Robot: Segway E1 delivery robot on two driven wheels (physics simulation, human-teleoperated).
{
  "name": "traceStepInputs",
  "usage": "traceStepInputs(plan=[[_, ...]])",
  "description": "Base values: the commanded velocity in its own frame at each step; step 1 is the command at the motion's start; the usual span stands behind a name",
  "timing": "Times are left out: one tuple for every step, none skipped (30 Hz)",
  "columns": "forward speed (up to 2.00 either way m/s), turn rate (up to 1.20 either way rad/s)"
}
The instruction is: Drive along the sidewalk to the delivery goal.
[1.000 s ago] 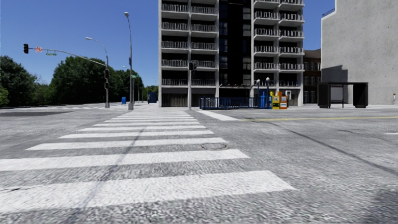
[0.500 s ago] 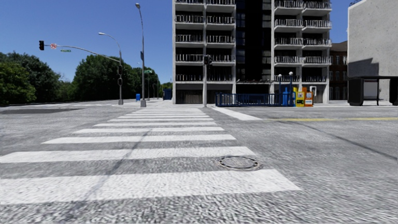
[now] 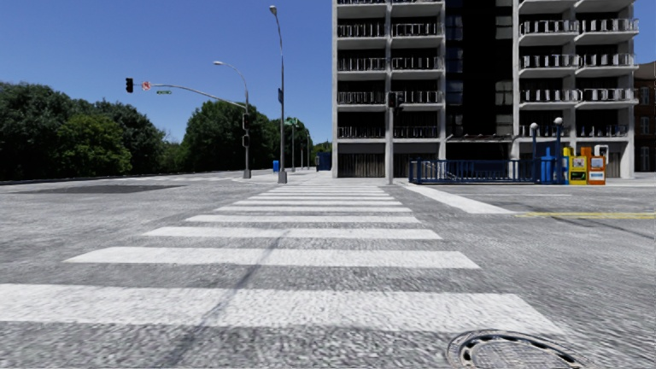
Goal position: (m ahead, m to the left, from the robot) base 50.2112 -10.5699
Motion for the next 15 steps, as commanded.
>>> traceStepInputs(plan=[[2.00, 0.00], [2.00, 0.00], [2.00, 0.00], [2.00, 0.00], [2.00, 0.00], [2.00, 0.00], [2.00, 0.00], [2.00, 0.00], [2.00, 0.00], [2.00, 0.00], [2.00, 0.00], [2.00, 0.00], [2.00, 0.00], [2.00, 0.00], [2.00, 0.00]])
